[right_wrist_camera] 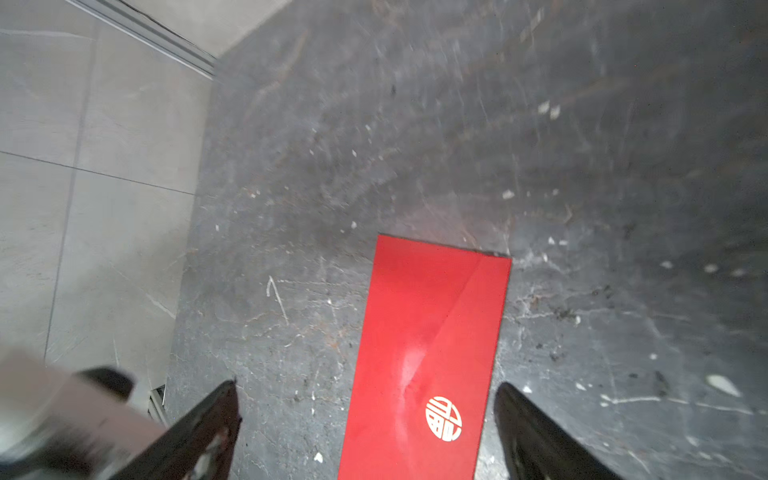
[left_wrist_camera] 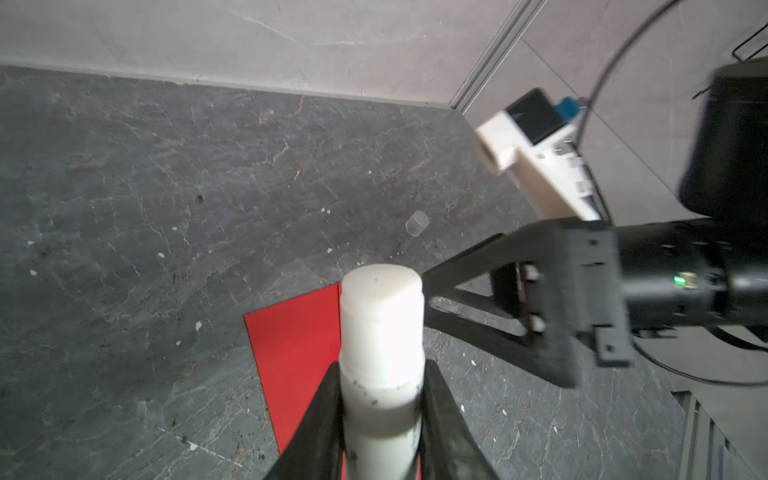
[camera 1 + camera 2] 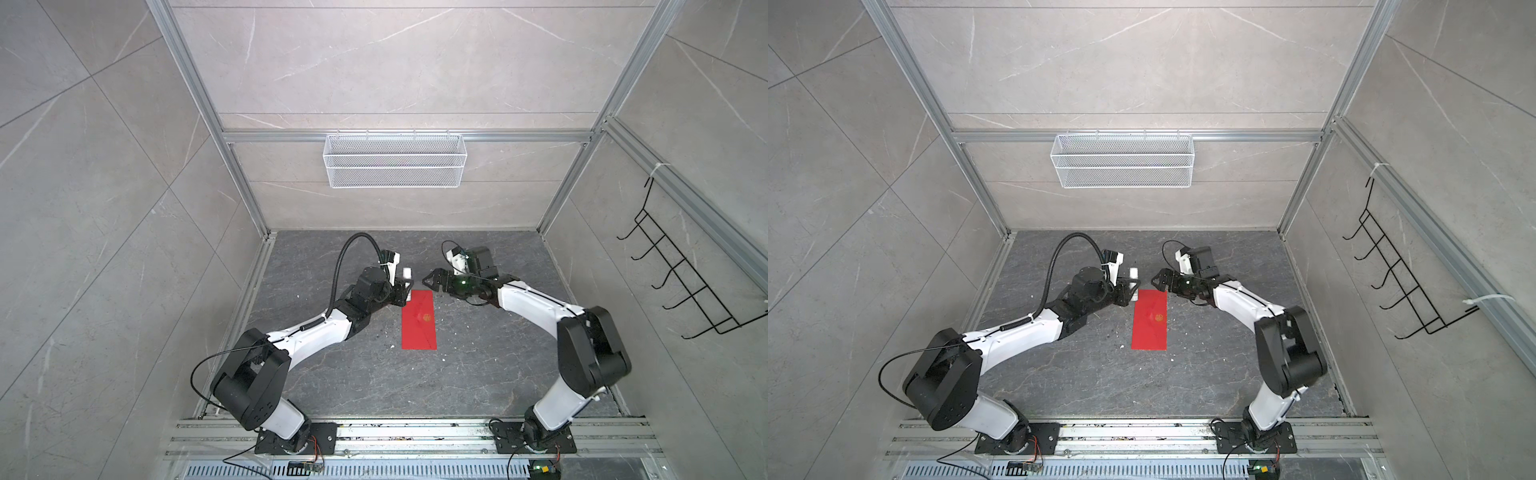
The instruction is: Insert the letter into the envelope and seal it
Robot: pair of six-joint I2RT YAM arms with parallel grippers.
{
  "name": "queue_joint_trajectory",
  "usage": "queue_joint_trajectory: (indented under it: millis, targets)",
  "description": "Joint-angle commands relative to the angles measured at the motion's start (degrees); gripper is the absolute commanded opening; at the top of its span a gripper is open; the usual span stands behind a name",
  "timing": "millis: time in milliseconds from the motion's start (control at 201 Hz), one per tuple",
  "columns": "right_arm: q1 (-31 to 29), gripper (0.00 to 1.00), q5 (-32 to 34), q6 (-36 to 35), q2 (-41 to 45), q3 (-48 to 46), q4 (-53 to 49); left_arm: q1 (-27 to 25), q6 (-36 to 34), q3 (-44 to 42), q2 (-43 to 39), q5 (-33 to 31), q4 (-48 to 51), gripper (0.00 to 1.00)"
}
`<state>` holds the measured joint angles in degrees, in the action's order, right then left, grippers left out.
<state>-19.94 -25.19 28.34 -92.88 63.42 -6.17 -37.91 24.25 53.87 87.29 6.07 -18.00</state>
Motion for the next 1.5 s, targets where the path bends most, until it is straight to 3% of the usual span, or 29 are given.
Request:
queue_joint_trajectory:
  millis: [0, 269, 498, 732, 991, 1494]
  targets:
    - [0.1, 0.99, 4.3, -6.2, 6.8, -0.6, -1.0, 1.2, 0.7, 3.9, -3.5, 3.1, -3.0, 0.0]
    - [0.0, 0.99, 7.2, -7.4, 16.6, 1.6, -4.9, 2.6, 1.3, 3.6, -5.3, 6.8, -8.4, 0.0]
    - [0.0, 0.96, -2.7, -6.9, 18.2, -1.4, 0.4, 4.0, 5.3, 3.8, -5.2, 10.3, -12.4, 0.0]
    - [-0.1, 0.89, -14.1, -1.7, 16.5, -5.4, 12.5, 6.1, 12.2, 5.1, -3.1, 14.0, -18.5, 0.0]
    - [-1.0, 0.81, -19.7, 2.6, 13.6, -6.8, 20.6, 6.6, 17.7, 5.2, -1.3, 16.4, -24.7, 0.0]
    - [-4.9, 0.68, -20.4, 5.2, 7.6, -5.2, 28.3, 7.2, 23.9, 4.6, 0.1, 17.8, -30.4, 0.0]
